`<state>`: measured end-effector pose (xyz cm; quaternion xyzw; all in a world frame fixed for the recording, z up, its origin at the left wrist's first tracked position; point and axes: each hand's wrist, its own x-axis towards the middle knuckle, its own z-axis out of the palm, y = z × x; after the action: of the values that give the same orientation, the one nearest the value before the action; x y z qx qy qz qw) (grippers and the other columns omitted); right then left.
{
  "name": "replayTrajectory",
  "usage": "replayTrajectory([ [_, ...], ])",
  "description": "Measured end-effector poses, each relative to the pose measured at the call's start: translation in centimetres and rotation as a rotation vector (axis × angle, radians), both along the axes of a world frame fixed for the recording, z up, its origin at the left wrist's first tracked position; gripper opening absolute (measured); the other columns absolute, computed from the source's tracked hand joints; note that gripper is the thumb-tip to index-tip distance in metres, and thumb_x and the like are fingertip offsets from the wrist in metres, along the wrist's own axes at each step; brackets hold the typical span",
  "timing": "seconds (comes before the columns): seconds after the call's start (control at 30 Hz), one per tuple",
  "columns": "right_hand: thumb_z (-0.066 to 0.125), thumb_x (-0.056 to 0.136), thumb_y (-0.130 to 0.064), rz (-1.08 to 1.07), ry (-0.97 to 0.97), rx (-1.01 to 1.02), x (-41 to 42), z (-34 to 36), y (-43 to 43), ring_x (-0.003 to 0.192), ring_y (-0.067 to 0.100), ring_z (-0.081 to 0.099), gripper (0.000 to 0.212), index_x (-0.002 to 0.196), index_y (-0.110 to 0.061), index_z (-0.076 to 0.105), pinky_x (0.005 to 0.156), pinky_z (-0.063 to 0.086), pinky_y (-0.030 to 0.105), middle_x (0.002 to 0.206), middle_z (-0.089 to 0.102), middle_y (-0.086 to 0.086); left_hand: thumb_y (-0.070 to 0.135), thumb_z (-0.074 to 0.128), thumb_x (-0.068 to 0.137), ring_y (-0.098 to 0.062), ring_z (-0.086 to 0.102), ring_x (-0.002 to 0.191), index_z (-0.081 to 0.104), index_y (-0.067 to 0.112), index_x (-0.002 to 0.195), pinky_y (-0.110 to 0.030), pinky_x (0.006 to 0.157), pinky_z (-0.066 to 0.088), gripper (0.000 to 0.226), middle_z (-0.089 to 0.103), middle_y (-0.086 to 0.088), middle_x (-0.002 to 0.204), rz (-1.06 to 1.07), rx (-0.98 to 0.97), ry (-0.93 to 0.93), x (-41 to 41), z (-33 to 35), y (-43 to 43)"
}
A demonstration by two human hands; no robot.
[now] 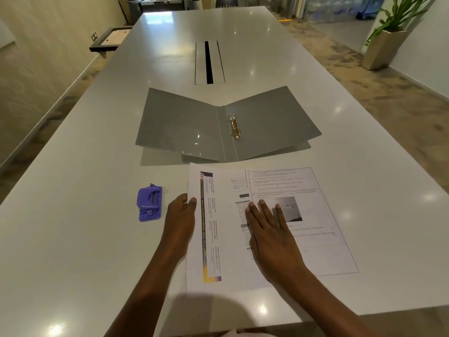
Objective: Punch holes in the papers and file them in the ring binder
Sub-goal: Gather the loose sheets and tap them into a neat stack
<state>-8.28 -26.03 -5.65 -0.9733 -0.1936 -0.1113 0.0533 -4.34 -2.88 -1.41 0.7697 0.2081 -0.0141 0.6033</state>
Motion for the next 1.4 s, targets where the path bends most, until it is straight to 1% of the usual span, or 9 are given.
replayTrajectory([
  [0.13,0.056,0.102,-0.023,0.001,0.027,0.018,-0.1,0.1,1.7,0.158,0.031,0.024,0.059,0.157,-0.009,0.041,0.125,0.014,0.054,0.166,0.037,0.011,0.028,0.051,0.11,-0.022,0.08,0.079,0.067,0.02,0.1,-0.026,0.065,0.06,0.021,0.079,-0.005,0.091,0.02,-0.023,-0.007,0.0,0.1,-0.1],
  [0.37,0.048,0.107,-0.028,0.003,0.109,0.11,-0.1,-0.4,5.5,0.16,0.031,0.017,0.059,0.161,-0.011,0.034,0.127,0.02,0.056,0.17,0.027,0.012,0.029,0.048,0.111,-0.027,0.081,0.082,0.068,0.015,0.106,-0.045,0.082,0.066,0.024,0.079,-0.009,0.093,0.051,-0.064,-0.007,-0.3,-0.1,-0.4],
  [0.47,0.043,0.107,-0.027,-0.019,0.136,0.14,0.1,-0.6,7.0,0.16,0.03,0.017,0.057,0.161,-0.01,0.033,0.128,0.017,0.054,0.17,0.027,0.012,0.031,0.047,0.111,-0.02,0.081,0.082,0.067,0.017,0.113,-0.035,0.075,0.067,0.025,0.079,-0.001,0.097,0.07,-0.074,-0.011,-0.5,-0.1,-0.6],
  [0.57,0.043,0.107,-0.027,-0.029,0.158,0.177,0.2,-0.7,8.3,0.159,0.03,0.021,0.057,0.161,-0.009,0.034,0.124,0.011,0.048,0.169,0.03,0.012,0.033,0.048,0.11,-0.01,0.075,0.076,0.06,0.025,0.119,-0.021,0.065,0.058,0.017,0.072,0.015,0.099,0.08,-0.072,-0.013,-0.7,0.2,-0.9],
  [0.63,0.044,0.108,-0.027,-0.031,0.163,0.2,0.2,-0.6,9.0,0.157,0.03,0.025,0.056,0.16,-0.009,0.035,0.123,0.011,0.047,0.168,0.032,0.012,0.035,0.05,0.109,-0.011,0.069,0.092,0.058,0.022,0.131,-0.028,0.077,0.058,0.026,0.07,0.01,0.114,0.078,-0.063,-0.005,-0.6,0.0,-1.0],
  [0.77,0.033,0.108,-0.033,-0.015,0.207,0.267,0.1,-0.7,10.1,0.156,0.029,0.027,0.056,0.16,-0.011,0.036,0.122,0.012,0.045,0.168,0.033,0.01,0.031,0.055,0.108,-0.012,0.068,0.095,0.06,0.02,0.139,-0.021,0.071,0.053,0.034,0.069,0.003,0.128,0.055,-0.03,-0.042,-0.7,-0.3,-0.9],
  [0.97,-0.008,0.101,-0.056,0.056,0.321,0.411,-0.2,1.7,7.4,0.158,0.003,-0.014,0.071,0.165,-0.025,-0.002,0.13,-0.008,0.033,0.171,-0.012,-0.012,0.028,0.057,0.107,-0.012,0.077,0.087,0.066,0.024,0.125,-0.024,0.068,0.059,0.02,0.075,0.008,0.117,0.019,-0.072,-0.04,-0.5,-0.5,-1.2],
  [1.13,0.004,0.105,-0.046,-0.029,0.252,0.322,0.9,2.2,1.2,0.159,0.006,-0.014,0.066,0.166,-0.02,0.002,0.131,-0.005,0.034,0.172,-0.011,-0.007,0.032,0.062,0.104,-0.022,0.081,0.085,0.071,0.017,0.114,-0.042,0.08,0.066,0.021,0.081,-0.002,0.1,-0.006,-0.108,-0.031,0.0,-0.1,-1.8],
  [1.4,0.018,0.109,-0.034,-0.091,0.262,0.212,0.5,0.4,-1.0,0.162,0.017,0.0,0.06,0.166,-0.017,0.009,0.131,0.001,0.039,0.174,0.0,-0.001,0.029,0.059,0.106,-0.024,0.08,0.082,0.07,0.015,0.109,-0.03,0.067,0.059,0.019,0.08,-0.003,0.095,-0.009,-0.104,-0.036,0.7,-0.1,-2.7],
])
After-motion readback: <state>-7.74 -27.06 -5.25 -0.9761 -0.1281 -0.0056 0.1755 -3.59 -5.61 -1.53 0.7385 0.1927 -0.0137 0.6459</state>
